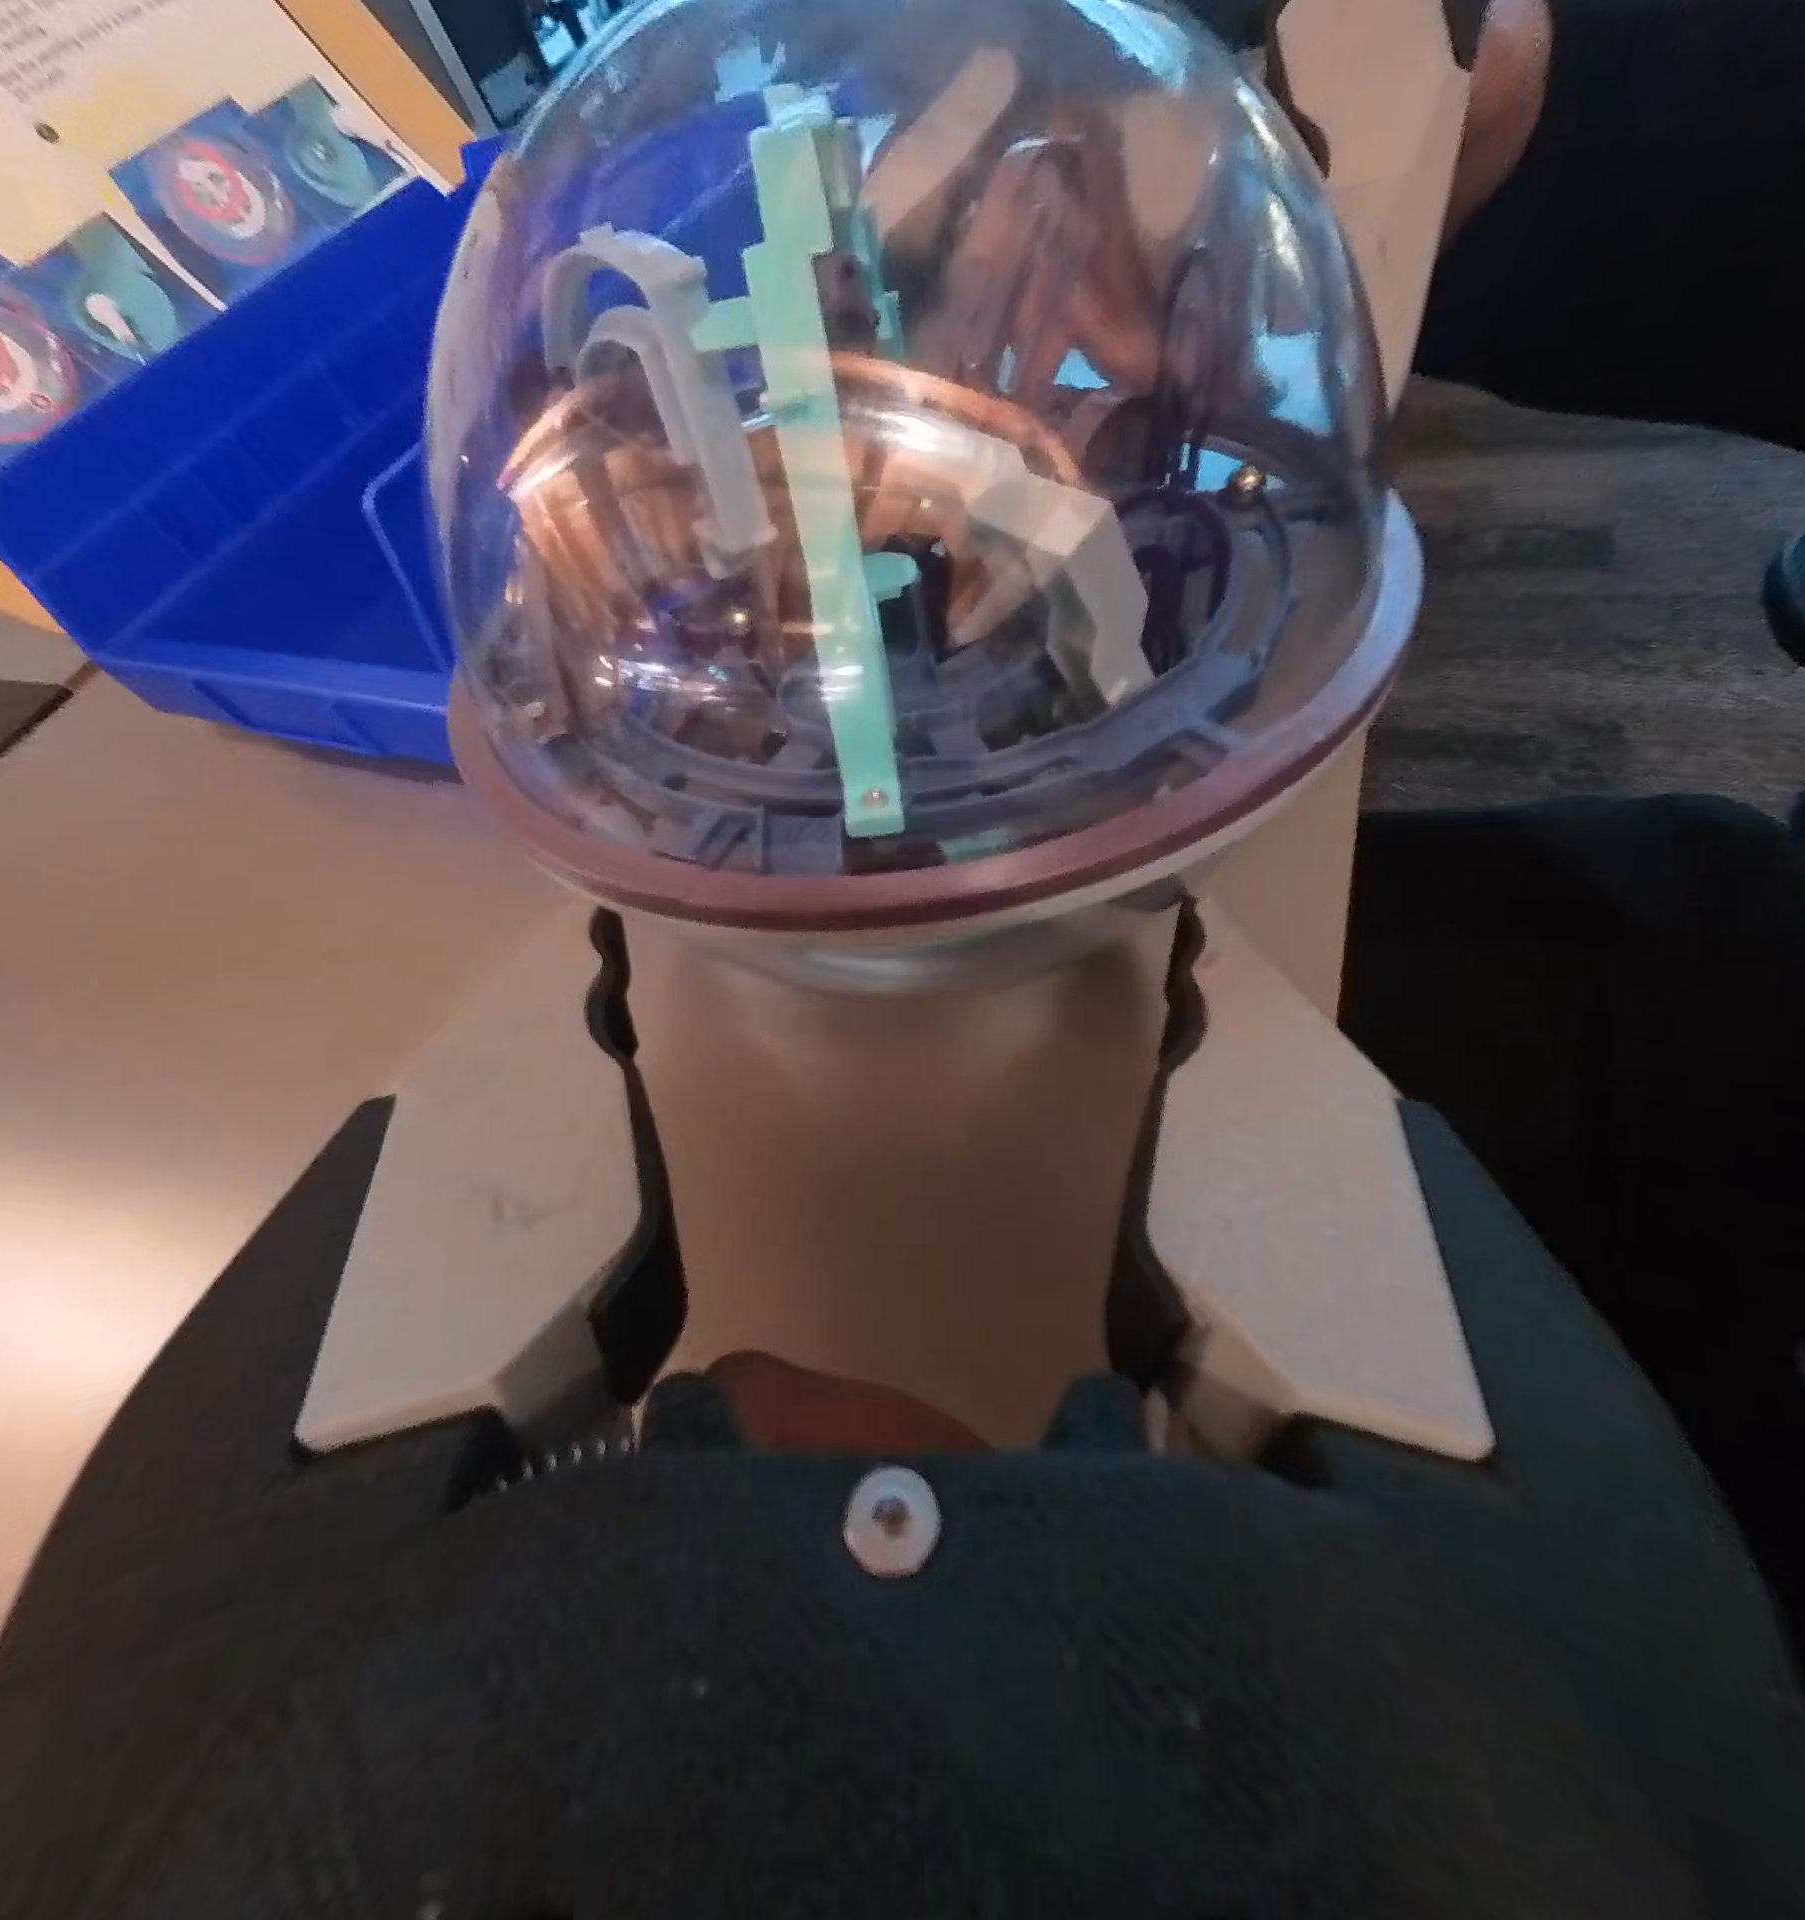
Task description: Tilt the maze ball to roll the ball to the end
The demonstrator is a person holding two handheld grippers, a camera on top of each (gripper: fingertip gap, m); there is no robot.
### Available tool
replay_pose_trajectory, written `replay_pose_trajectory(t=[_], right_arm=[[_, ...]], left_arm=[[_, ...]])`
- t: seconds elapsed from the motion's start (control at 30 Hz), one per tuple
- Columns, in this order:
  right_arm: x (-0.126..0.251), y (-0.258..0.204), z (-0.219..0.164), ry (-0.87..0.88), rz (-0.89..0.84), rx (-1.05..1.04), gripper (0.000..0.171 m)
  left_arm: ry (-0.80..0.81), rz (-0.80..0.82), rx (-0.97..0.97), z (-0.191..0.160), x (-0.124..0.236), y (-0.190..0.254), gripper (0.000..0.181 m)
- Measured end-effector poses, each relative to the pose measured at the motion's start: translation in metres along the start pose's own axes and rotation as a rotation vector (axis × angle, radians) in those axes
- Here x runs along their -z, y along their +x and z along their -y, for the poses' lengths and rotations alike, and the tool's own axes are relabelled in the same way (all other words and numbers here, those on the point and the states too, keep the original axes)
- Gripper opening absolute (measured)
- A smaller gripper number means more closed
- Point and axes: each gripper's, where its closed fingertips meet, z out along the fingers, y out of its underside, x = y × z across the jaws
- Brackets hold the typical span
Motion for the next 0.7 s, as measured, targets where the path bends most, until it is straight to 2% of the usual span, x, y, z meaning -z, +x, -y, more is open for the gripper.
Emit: replay_pose_trajectory(t=[0.03, 0.17, 0.3, 0.47, 0.53, 0.7], right_arm=[[0.000, 0.000, 0.000, -0.005, -0.010, -0.003, 0.133], [0.002, -0.005, -0.003, -0.035, -0.046, -0.006, 0.132], [0.008, -0.013, -0.002, -0.043, -0.059, -0.031, 0.129], [0.015, -0.016, 0.000, -0.052, -0.072, -0.022, 0.118], [0.016, -0.008, 0.002, -0.055, -0.083, -0.007, 0.129], [0.009, -0.006, 0.012, -0.024, 0.060, 0.024, 0.135]], left_arm=[[-0.003, -0.005, 0.004, -0.001, 0.000, 0.000, 0.102], [0.019, -0.040, -0.054, 0.000, 0.001, 0.001, 0.100], [0.024, -0.147, -0.073, -0.003, 0.000, 0.001, 0.101], [0.040, -0.247, -0.111, -0.004, 0.001, -0.001, 0.103], [0.038, -0.265, -0.110, -0.004, -0.001, -0.004, 0.104], [0.048, -0.274, -0.134, -0.001, -0.005, -0.008, 0.100]])
